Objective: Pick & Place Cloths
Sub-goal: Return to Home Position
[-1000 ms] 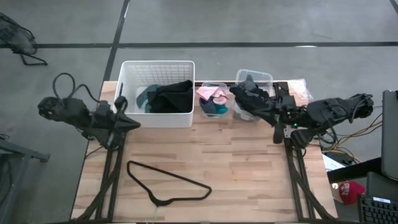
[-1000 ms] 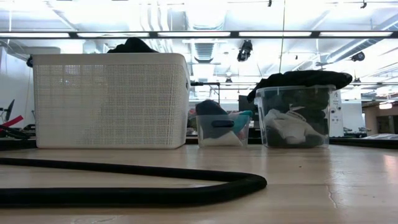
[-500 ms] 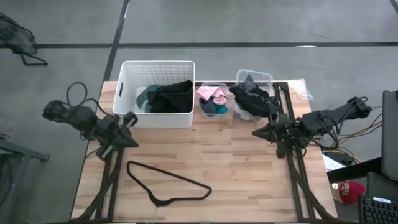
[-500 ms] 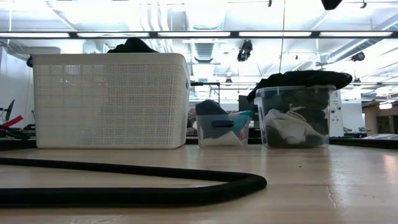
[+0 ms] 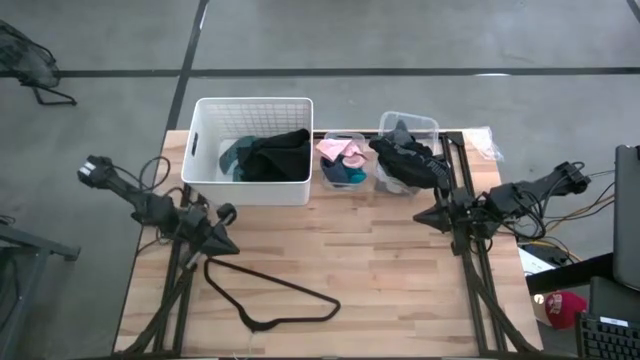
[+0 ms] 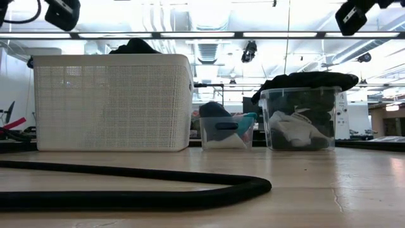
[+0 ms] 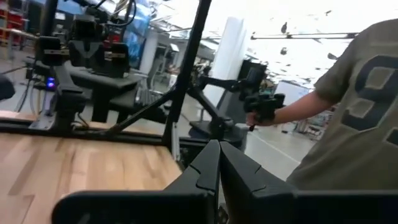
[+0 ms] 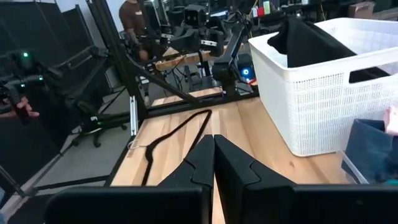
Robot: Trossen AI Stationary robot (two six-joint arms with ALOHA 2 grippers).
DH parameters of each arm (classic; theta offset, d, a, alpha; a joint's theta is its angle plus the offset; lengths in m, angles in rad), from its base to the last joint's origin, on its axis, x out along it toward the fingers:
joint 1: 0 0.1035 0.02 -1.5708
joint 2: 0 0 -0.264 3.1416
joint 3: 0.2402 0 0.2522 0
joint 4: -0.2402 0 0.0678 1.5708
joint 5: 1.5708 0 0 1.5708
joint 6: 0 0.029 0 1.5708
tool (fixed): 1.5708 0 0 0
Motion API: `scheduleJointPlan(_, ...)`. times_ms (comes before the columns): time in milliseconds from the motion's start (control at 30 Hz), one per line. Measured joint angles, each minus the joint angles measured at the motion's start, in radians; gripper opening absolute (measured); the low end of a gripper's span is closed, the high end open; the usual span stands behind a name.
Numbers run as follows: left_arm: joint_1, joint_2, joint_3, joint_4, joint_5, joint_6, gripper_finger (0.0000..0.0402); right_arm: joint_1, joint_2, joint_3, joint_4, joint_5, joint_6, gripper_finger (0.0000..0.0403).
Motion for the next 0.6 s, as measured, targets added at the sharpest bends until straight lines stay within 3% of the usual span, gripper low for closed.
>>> scheduleJointPlan(167,-0.05,-0.006,-0.062,0.065,-0.06,0.029,0.0014,0.0,-0.067,-0.052,-0.002,0.004,-0.029,0.0009)
scheduleJointPlan(367,-0.061,-0.04,-0.172,0.196,-0.057,0.103,0.0014,-0.001,-0.18,-0.126,-0.002,0.014,-0.051,0.0009)
scheduleJointPlan(600,-0.061,-0.109,-0.251,0.202,-0.056,0.082,0.0014,-0.001,-0.343,-0.217,-0.035,0.011,-0.054,0.0009)
